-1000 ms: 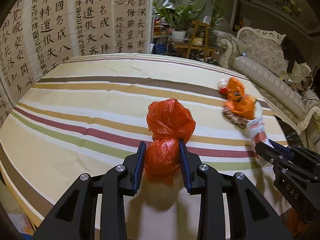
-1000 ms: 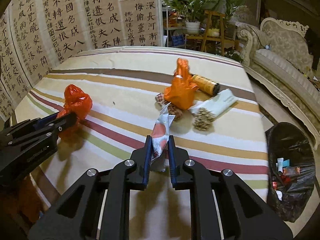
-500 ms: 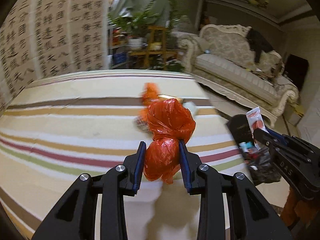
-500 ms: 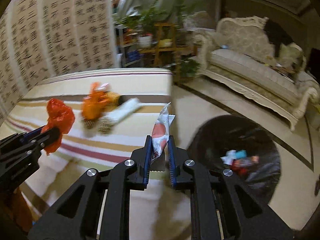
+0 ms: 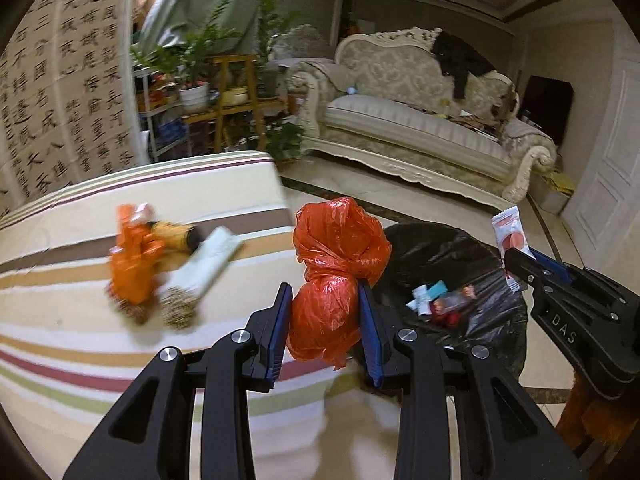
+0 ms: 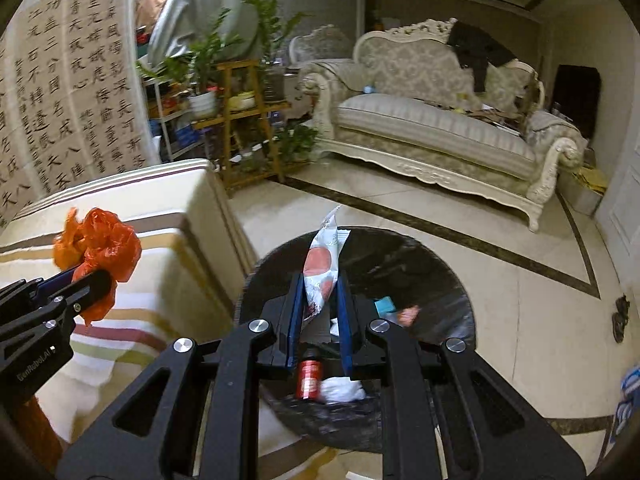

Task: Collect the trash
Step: 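Carry red bag and snack packet over the bin and open both tools, then return to the table and grasp the orange plastic bag with the left tool, then grasp the plaid cloth strip with the right tool while the left tool holds the orange bag, then carry orange bag and plaid strip over the bin and open both tools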

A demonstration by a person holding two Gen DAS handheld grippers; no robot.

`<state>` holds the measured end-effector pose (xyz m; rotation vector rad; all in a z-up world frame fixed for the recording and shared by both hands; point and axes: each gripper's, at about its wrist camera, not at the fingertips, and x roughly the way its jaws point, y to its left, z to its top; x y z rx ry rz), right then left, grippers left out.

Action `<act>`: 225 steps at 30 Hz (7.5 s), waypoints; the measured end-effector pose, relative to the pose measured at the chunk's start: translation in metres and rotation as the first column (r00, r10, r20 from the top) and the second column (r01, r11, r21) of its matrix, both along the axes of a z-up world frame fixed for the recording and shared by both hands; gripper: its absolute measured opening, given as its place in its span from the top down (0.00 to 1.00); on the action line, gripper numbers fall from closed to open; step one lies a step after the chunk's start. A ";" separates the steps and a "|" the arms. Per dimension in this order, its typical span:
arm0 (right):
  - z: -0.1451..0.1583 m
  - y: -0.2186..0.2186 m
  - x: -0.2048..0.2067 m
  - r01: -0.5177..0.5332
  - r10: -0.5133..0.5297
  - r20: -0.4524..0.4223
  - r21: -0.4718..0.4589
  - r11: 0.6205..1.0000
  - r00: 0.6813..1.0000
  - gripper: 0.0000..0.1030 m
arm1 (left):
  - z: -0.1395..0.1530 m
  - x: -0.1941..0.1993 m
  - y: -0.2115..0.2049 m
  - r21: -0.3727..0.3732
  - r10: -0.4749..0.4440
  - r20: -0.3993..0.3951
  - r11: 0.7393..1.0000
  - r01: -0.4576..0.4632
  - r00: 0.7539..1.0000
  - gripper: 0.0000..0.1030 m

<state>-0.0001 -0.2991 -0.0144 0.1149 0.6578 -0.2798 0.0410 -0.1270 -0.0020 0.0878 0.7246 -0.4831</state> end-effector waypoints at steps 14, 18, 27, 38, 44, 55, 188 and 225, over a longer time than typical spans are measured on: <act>-0.020 -0.048 0.010 0.079 -0.078 -0.023 0.038 0.996 0.997 0.85 | -0.015 0.022 -0.066 0.051 -0.057 -0.016 0.997 0.058 0.998 0.68; -0.026 -0.054 0.012 0.095 -0.094 -0.031 0.045 0.994 0.995 0.84 | -0.021 0.024 -0.079 0.068 -0.066 -0.023 0.995 0.068 0.998 0.68; -0.037 -0.063 0.020 0.124 -0.121 -0.057 0.055 0.991 0.991 0.84 | -0.031 0.033 -0.096 0.096 -0.074 -0.053 0.992 0.078 0.996 0.67; -0.037 -0.067 0.014 0.152 -0.149 -0.054 0.058 0.987 0.987 0.70 | -0.031 0.033 -0.096 0.103 -0.062 -0.038 0.993 0.066 0.997 0.39; -0.035 -0.067 0.009 0.164 -0.162 -0.043 0.058 0.985 0.986 0.63 | -0.028 0.030 -0.093 0.105 -0.059 -0.019 0.993 0.061 0.998 0.31; -0.030 -0.068 0.004 0.175 -0.173 -0.030 0.062 0.983 0.984 0.49 | -0.021 0.027 -0.083 0.098 -0.030 -0.005 0.995 0.030 1.000 0.27; 0.009 0.115 0.031 -0.210 0.212 -0.050 0.030 0.977 0.976 0.83 | 0.011 0.007 0.139 -0.037 0.238 0.002 0.971 -0.238 0.971 0.68; -0.031 -0.069 0.019 0.164 -0.161 -0.038 0.084 0.983 0.986 0.75 | -0.023 0.030 -0.095 0.103 -0.125 0.003 0.987 0.124 0.992 0.60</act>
